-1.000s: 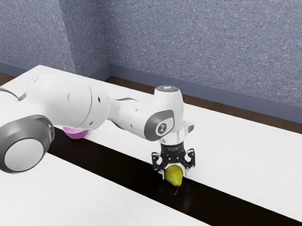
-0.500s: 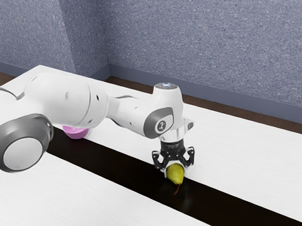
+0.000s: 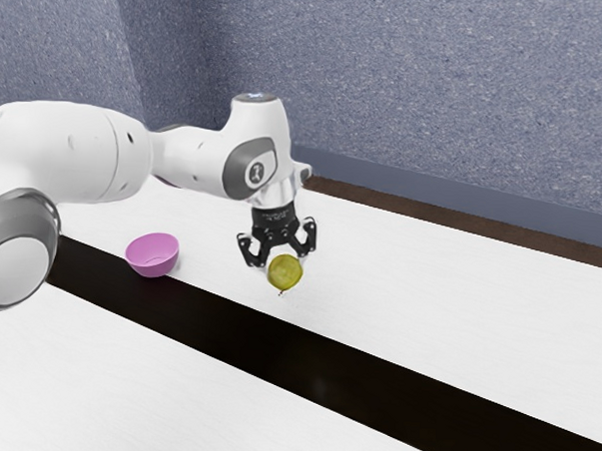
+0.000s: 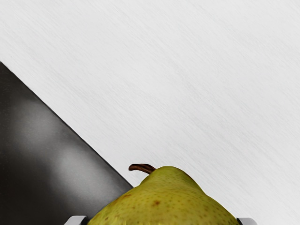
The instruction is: Place the pear in the bowl.
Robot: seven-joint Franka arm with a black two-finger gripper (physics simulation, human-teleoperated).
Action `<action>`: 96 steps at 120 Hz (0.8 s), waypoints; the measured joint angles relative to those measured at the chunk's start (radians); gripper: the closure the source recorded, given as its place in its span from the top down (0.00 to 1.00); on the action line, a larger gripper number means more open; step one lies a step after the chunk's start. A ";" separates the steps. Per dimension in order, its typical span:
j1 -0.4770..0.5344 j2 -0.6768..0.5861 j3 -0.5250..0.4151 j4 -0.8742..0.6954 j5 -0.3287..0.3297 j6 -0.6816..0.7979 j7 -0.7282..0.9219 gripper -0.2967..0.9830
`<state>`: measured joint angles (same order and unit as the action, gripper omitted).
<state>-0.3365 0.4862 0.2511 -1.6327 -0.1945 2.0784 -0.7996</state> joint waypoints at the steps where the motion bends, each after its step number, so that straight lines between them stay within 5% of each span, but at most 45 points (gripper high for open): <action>1: 0.002 -0.002 0.004 0.000 0.000 -0.003 0.000 0.42; 21: 0.039 -0.025 0.077 0.008 0.005 -0.050 -0.003 0.39; 96: 0.313 -0.050 0.080 0.057 0.028 -0.125 -0.003 0.40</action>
<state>-0.0235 0.4363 0.3307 -1.5754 -0.1661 1.9532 -0.8026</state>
